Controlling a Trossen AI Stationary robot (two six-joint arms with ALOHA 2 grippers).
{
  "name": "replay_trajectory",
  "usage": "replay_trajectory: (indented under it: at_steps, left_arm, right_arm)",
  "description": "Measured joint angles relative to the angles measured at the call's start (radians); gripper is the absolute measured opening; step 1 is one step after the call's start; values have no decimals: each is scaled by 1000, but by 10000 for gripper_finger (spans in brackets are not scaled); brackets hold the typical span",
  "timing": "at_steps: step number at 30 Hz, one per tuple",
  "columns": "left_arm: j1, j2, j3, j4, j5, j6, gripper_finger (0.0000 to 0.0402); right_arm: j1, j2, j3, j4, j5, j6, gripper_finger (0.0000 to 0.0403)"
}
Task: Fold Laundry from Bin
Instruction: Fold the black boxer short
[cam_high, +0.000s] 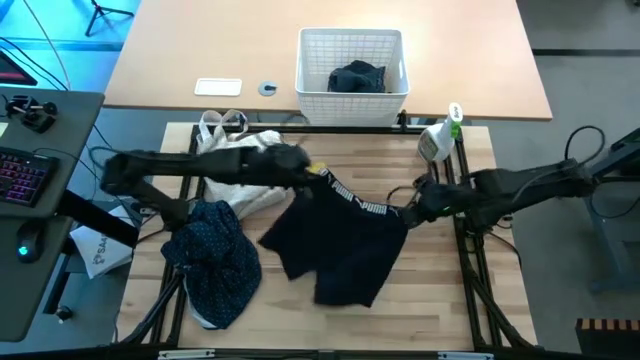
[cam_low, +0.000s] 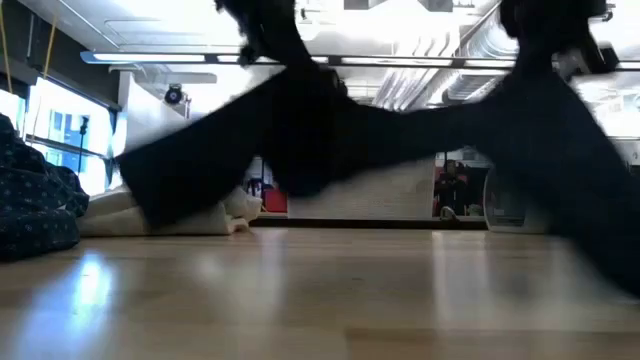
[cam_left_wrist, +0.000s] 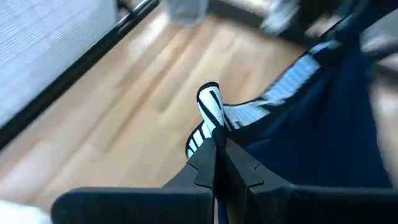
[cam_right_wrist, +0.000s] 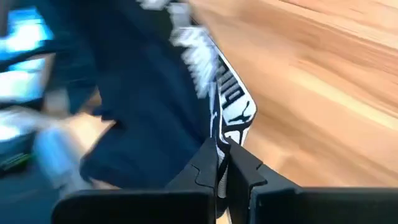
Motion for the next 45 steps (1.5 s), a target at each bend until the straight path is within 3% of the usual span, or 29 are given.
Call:
replay_trajectory:
  at_steps: [6, 9, 11, 18, 25, 29, 33, 37, 40, 45]
  left_arm:
    - [78, 253, 0, 147, -63, 148, 0]
    - [114, 363, 0, 288, -33, 171, 3]
    - [144, 413, 6, 350, 40, 170, 14]
    - [240, 475, 139, 252, 121, 136, 83]
    - [236, 413, 272, -49, 158, 101, 122]
    - [177, 385, 281, -196, 282, 24, 123]
    - [69, 381, 205, -231, 422, -5, 116]
    - [-23, 399, 57, -159, 346, -51, 108]
    - [-48, 414, -52, -5, 300, -96, 104]
    - [-11, 464, -116, 152, 238, -38, 101]
  right_arm:
    - [0, 46, -231, 167, 54, 112, 5]
    - [0, 74, -298, 245, 51, 160, 13]
    - [0, 91, -316, 230, 49, 203, 29]
    - [-2, 88, -255, -49, 73, 275, 108]
    - [-62, 98, -209, -51, -54, 115, 134]
    - [-130, 111, -219, 9, -57, 19, 131]
    - [-227, 155, -291, 306, -160, -236, 116]
    - [-338, 264, -377, 493, -197, -345, 83]
    - [-393, 340, -414, 498, -198, -371, 48]
    - [-356, 363, -443, 437, -195, -223, 5]
